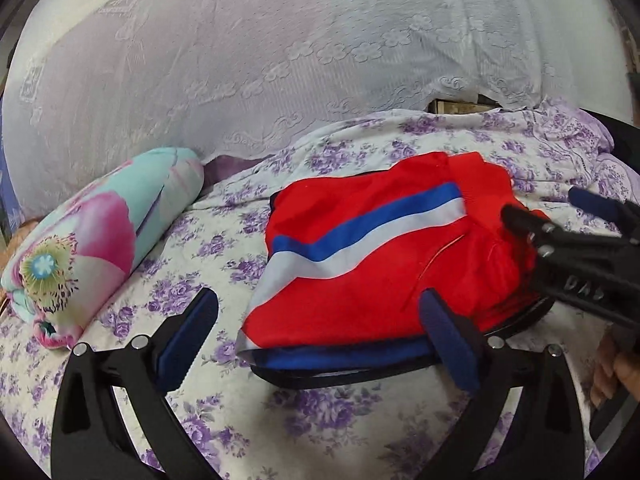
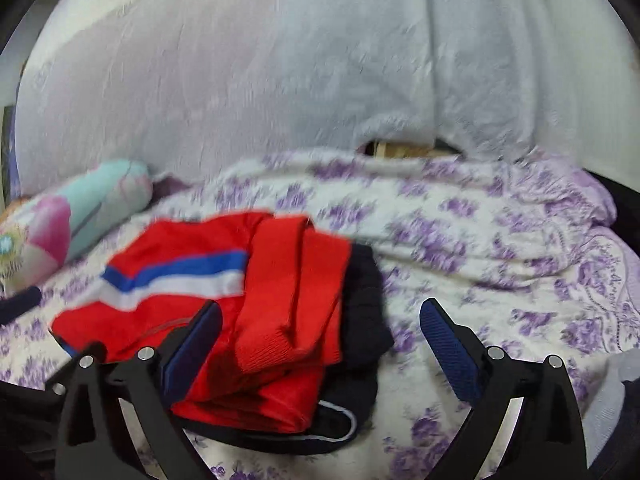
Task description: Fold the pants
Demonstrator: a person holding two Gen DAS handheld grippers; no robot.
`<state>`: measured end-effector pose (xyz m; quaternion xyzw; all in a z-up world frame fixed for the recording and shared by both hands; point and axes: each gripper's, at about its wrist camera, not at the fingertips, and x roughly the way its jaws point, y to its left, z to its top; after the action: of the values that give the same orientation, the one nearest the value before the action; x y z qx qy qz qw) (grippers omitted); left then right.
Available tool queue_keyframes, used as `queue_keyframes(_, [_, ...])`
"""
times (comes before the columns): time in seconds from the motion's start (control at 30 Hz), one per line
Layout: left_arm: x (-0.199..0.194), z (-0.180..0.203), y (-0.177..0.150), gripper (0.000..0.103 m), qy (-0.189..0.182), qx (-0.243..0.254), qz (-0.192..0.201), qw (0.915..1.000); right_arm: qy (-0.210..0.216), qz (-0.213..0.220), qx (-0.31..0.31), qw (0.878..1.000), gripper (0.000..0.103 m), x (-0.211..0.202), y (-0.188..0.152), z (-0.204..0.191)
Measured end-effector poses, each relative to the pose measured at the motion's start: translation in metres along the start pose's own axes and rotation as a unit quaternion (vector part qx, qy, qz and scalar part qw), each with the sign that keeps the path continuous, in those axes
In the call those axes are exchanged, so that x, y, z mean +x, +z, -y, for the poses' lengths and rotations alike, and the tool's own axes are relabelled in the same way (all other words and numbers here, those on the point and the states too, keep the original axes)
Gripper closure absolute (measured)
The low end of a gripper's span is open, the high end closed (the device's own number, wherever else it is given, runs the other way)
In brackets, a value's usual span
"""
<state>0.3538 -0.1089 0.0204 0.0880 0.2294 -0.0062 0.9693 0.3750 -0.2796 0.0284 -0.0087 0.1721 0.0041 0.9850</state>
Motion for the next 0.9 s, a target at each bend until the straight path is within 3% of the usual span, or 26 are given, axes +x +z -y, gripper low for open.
queue_keyframes(0.23, [0.024, 0.005, 0.003, 0.005, -0.025, 0.006, -0.043, 0.9988, -0.007, -0.025, -0.006, 1.000, 0.003, 0.017, 0.003, -0.001])
queue_keyframes(0.4, [0.028, 0.006, 0.003, 0.005, -0.025, 0.005, -0.047, 0.9986, 0.000, -0.083, -0.004, 0.997, 0.003, 0.038, 0.001, -0.001])
queue_keyframes(0.53, [0.027, 0.006, 0.003, 0.005, -0.025, 0.005, -0.046, 0.9986, 0.011, -0.090, 0.007, 0.996, 0.003, 0.040, 0.000, 0.001])
queue_keyframes(0.6, [0.025, 0.005, 0.004, 0.005, -0.022, 0.003, -0.040, 0.9989, 0.005, -0.070, 0.007, 0.997, 0.003, 0.033, 0.001, 0.001])
queue_keyframes(0.67, [0.018, 0.002, 0.008, 0.005, -0.012, -0.003, -0.012, 0.9998, 0.007, -0.008, 0.010, 1.000, 0.003, 0.012, 0.006, 0.001])
queue_keyframes(0.77, [0.015, -0.004, 0.018, 0.005, 0.017, -0.014, 0.027, 0.9994, 0.001, 0.047, 0.010, 0.999, 0.003, -0.002, 0.014, -0.001])
queue_keyframes(0.9, [0.043, -0.017, 0.031, 0.005, 0.022, -0.056, 0.006, 0.9982, -0.019, 0.022, 0.000, 1.000, 0.003, 0.023, 0.028, -0.006])
